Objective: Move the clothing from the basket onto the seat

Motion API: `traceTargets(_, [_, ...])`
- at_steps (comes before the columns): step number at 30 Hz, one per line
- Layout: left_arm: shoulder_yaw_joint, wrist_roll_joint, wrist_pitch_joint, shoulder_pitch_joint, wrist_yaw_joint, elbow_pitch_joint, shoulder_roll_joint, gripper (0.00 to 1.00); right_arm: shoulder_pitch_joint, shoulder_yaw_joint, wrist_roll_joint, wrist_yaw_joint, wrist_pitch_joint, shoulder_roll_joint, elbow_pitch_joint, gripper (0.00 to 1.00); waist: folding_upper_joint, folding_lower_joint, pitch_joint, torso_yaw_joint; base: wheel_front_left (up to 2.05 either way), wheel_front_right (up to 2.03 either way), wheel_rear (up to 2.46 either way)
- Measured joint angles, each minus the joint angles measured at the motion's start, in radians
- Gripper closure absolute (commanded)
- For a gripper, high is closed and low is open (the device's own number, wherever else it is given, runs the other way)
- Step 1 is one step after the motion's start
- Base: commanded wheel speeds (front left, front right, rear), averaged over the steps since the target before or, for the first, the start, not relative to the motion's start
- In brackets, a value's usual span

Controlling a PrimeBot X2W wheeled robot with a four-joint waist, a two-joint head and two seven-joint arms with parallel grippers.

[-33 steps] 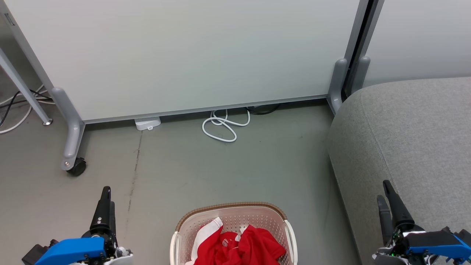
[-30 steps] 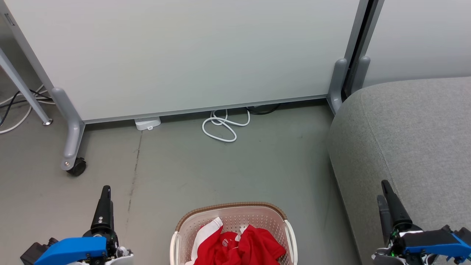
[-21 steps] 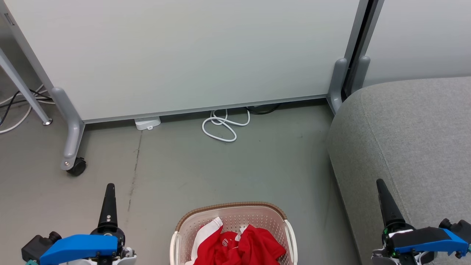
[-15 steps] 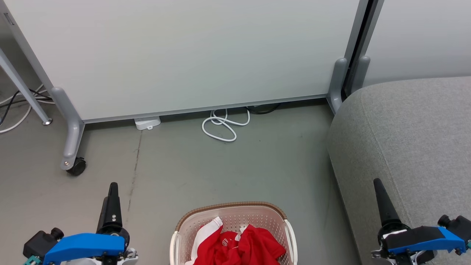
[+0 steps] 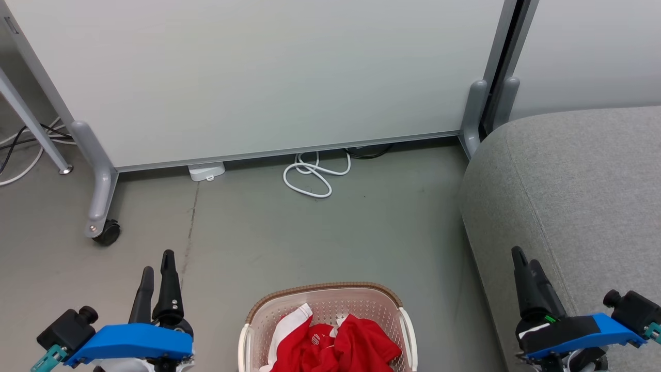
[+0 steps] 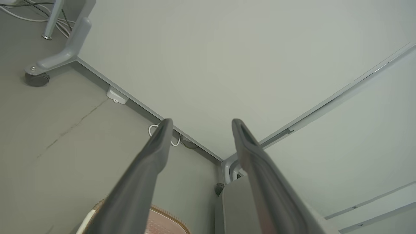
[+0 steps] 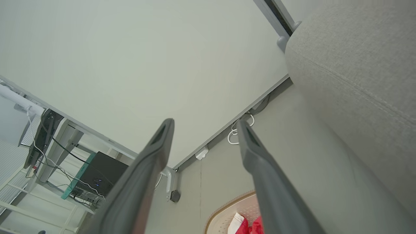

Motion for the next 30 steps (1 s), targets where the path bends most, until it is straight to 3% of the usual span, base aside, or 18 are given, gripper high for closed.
traceTargets(30, [-0.051,0.394,-0.085,0.006,0.000,-0.007,0.015,0.00,-0.011,0.016,-0.384,0.001,-0.062,-0.002,0.006,0.00,0.0000,0.0000,0.001,-0.002,0.00,0.00,0.00])
